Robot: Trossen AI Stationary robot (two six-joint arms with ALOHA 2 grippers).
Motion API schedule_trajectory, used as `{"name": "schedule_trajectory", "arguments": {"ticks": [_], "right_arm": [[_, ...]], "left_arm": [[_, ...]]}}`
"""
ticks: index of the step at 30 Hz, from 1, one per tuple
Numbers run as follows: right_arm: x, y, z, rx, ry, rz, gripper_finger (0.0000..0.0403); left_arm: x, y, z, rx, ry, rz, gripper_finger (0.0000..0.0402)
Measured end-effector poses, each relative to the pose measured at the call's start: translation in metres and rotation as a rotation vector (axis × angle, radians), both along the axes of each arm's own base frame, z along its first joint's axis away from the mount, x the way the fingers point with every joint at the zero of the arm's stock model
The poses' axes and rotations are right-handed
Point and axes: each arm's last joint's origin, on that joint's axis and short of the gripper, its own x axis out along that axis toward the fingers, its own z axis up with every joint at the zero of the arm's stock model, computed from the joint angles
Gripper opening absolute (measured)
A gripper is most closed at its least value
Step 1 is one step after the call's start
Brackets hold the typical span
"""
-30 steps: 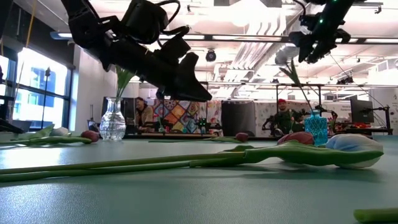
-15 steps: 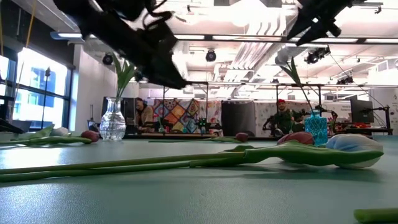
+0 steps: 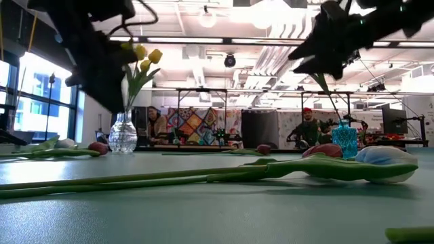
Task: Sort flowers into vase by color
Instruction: Put the top white flower into the blue vase
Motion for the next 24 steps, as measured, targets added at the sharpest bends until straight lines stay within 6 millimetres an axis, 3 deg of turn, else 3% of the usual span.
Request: {"name": "schedule_trajectory", "arguments": {"ticks": [9,16,24], "right_arm": [[0.008,0.013,-0.044,0.024,0.059,0.084,0.0224],[0.017,0.020,-0.055,-0.029,0.090,0.110,0.0224],[0.023,0.023,-0.067,-0.026,0.149,0.130,0.0224]], "left_arm": [[-0.028,-0.001,-0.023,-0.140,0.272,0.247,0.0099],[-0.050,-0.001,-0.054,-0.280,0.409,0.354,0.0099],[-0.050,-0.001,-0.055,-0.310,0.405,0.359,0.0108]]}}
